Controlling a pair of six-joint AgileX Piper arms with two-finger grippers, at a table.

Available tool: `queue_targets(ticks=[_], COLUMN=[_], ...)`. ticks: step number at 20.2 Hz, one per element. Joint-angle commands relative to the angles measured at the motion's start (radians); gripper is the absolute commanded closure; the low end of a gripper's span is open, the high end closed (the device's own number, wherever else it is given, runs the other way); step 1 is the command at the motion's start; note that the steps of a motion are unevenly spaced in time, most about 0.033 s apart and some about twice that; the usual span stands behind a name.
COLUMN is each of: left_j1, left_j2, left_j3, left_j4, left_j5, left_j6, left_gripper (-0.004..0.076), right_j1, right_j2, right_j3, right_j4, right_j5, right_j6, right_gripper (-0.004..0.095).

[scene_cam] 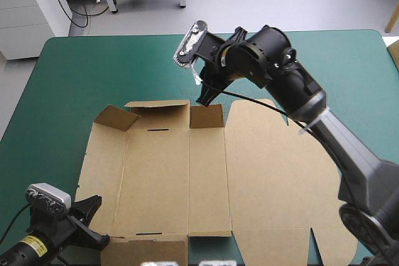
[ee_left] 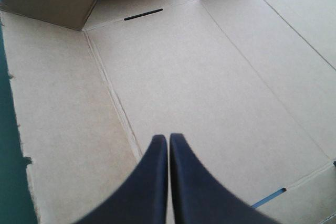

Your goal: Fold the box

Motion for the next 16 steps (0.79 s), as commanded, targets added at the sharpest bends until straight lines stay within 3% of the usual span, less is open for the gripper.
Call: queue_targets(ticks=[1,2,8,16], left_j1=[-0.006,-0.006,-0.006,-0.006], left_j2=[0.013,0.013,0.013,0.013], left_j3=[-0.023,-0.023,-0.023,-0.023], left_j4=[-0.021,-0.021,-0.021,-0.021], left_j5=[-0.064,-0.064,-0.064,-0.064], left_j6=[-0.003,-0.003,-0.003,-0.003], left_gripper=[0.0731,0.0731,0.0731,0.0731], right_j1=[-0.005,-0.005,-0.005,-0.005], right_j2=[-0.138,-0.195,-0.541,-1.088], right_j3=[0.051,0.112,0.527,1.152], right_j4=[-0.026,-0.046,-0.089,-0.085], right_j5=[-0.037,-0.037,-0.05,-0.26], right_j6=[0.095,0.141,0.295,0.529], right_gripper=[0.083,0.0932,0.0928,0.0928])
